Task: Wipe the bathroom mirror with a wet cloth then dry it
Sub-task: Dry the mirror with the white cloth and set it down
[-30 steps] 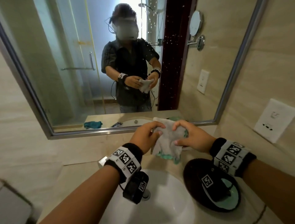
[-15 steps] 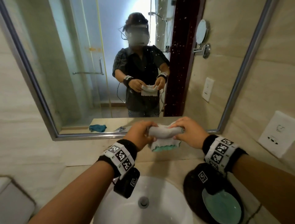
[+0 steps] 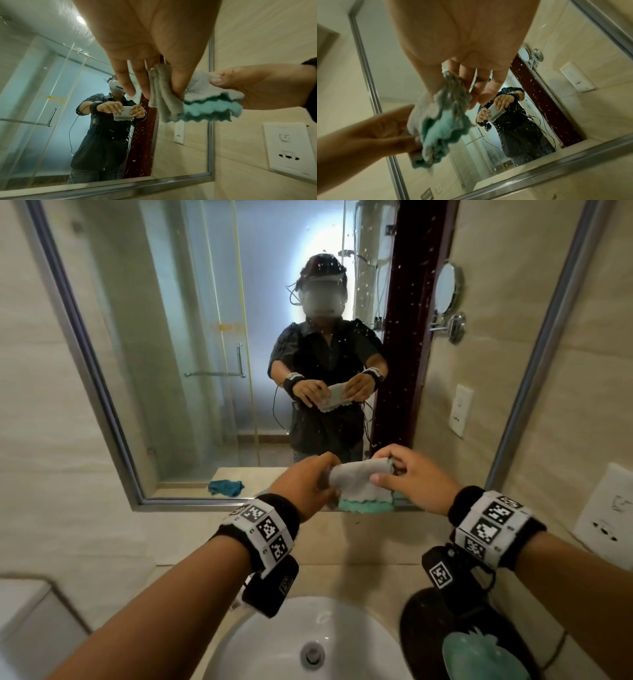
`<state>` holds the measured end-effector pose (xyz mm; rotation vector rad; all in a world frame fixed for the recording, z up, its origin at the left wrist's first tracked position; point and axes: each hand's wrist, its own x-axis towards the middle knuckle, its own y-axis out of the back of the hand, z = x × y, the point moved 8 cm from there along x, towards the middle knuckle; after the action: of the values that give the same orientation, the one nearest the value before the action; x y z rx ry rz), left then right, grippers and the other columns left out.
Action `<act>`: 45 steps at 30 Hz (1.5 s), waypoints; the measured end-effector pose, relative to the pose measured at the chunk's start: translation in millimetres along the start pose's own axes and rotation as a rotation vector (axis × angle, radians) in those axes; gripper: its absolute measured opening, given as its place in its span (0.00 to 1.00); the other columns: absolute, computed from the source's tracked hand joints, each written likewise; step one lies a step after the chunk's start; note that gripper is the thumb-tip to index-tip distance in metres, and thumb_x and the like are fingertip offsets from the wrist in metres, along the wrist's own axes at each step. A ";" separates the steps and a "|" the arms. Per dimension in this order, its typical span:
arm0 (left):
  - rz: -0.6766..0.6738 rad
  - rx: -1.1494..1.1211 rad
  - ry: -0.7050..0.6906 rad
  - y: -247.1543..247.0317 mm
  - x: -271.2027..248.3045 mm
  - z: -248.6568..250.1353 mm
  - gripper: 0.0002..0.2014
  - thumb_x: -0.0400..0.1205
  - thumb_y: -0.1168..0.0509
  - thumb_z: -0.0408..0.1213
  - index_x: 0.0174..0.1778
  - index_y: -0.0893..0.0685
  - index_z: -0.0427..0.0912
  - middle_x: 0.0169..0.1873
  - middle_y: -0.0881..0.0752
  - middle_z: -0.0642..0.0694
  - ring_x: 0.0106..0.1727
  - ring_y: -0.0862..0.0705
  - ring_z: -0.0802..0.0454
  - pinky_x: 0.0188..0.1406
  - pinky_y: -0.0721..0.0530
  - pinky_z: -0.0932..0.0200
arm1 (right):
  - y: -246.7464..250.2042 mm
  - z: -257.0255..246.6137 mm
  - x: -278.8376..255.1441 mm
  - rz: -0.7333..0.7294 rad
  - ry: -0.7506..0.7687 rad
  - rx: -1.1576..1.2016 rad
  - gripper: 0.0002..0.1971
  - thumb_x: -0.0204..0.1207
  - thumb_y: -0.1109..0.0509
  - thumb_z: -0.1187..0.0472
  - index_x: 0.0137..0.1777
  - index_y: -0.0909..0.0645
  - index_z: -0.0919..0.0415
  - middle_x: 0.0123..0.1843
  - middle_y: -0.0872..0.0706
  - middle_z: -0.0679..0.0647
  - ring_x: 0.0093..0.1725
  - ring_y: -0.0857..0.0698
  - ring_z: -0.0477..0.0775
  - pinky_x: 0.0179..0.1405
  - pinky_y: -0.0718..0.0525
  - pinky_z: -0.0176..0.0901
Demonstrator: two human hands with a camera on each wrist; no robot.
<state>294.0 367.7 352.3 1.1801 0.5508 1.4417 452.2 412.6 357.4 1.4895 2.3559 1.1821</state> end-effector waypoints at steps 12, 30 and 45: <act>-0.098 -0.332 0.007 3.5 22.5 6.9 0.33 0.70 0.22 0.36 0.71 0.25 0.54 0.63 0.28 0.46 0.62 0.21 0.48 0.63 0.18 0.50 | 4.5 -32.1 1.2 -0.148 0.109 0.089 0.15 0.72 0.25 0.62 0.57 0.20 0.53 0.51 0.14 0.50 0.52 0.14 0.46 0.55 0.14 0.48; 0.106 -0.018 -0.282 69.1 75.4 60.2 0.24 0.74 0.27 0.39 0.63 0.29 0.49 0.64 0.24 0.48 0.60 0.21 0.51 0.56 0.16 0.56 | 54.0 -58.8 64.9 0.100 0.189 0.041 0.32 0.67 0.20 0.58 0.70 0.26 0.45 0.60 0.15 0.47 0.58 0.16 0.43 0.62 0.17 0.52; 0.389 0.574 0.155 247.5 183.3 8.6 0.59 0.72 0.30 0.61 0.80 0.72 0.52 0.80 0.73 0.50 0.81 0.71 0.47 0.77 0.60 0.33 | 201.3 -215.2 163.1 0.679 0.437 -0.553 0.13 0.78 0.33 0.66 0.62 0.24 0.60 0.52 0.24 0.50 0.47 0.26 0.46 0.43 0.35 0.28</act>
<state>214.2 472.2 630.9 1.7040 0.9213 1.7771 412.1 469.0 687.0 1.9944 1.4669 2.2729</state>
